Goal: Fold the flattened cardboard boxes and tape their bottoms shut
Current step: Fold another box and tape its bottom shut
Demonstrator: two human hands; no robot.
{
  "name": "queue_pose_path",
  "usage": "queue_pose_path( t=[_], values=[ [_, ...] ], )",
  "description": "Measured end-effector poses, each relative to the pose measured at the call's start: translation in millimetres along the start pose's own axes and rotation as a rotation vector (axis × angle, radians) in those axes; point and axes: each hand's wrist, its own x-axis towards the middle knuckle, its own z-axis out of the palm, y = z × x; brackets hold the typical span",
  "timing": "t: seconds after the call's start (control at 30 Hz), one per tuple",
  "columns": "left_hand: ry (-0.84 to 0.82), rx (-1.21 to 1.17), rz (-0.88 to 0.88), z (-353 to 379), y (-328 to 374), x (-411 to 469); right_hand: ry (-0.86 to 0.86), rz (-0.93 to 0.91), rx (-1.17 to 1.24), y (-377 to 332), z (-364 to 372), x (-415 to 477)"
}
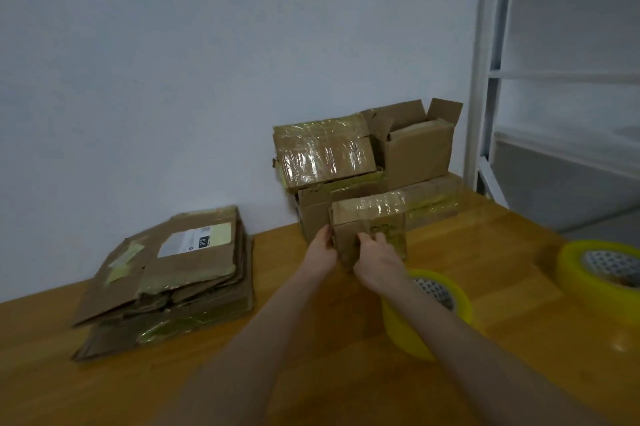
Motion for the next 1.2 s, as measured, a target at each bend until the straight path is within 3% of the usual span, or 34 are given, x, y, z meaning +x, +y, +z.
queue_pose_path(
  t=[0.13,0.23,0.43,0.53,0.6,0.73,0.8,0.97,1.2],
  values=[
    [0.069,0.201,0.029,-23.7,-11.2,-9.1,0.112,0.006,0.044,-5.7,0.5,-0.7],
    [0.163,0.36,0.129,-57.5,-20.5,-40.8,0.194,-0.114,0.136,-24.9,13.5,-4.5],
    [0.325,0.71,0.279,-161.7,-61.3,-118.2,0.061,-0.255,0.183,-95.6,64.7,-18.6],
    [0.491,0.713,0.177,-212.2,-82.7,-148.2,-0.047,-0.237,0.298,-129.1,86.1,-24.8],
    [0.481,0.739,0.062,-232.5,-94.6,-167.4,-0.085,-0.173,0.392,-147.1,96.7,-23.4],
    [0.008,0.968,-0.189,-220.9,-113.8,-195.4,-0.165,0.001,0.651,-175.2,113.0,-5.5],
    [-0.067,1.017,-0.225,-209.7,-122.0,-197.5,-0.177,0.098,0.793,-186.3,118.1,4.6],
    [0.055,0.998,-0.286,-228.4,-141.0,-185.1,-0.239,0.237,1.014,-197.8,119.4,19.5],
    [0.355,0.925,-0.447,-298.9,-182.5,-220.4,-0.359,0.331,1.394,-193.0,111.8,-1.8]
  ],
)
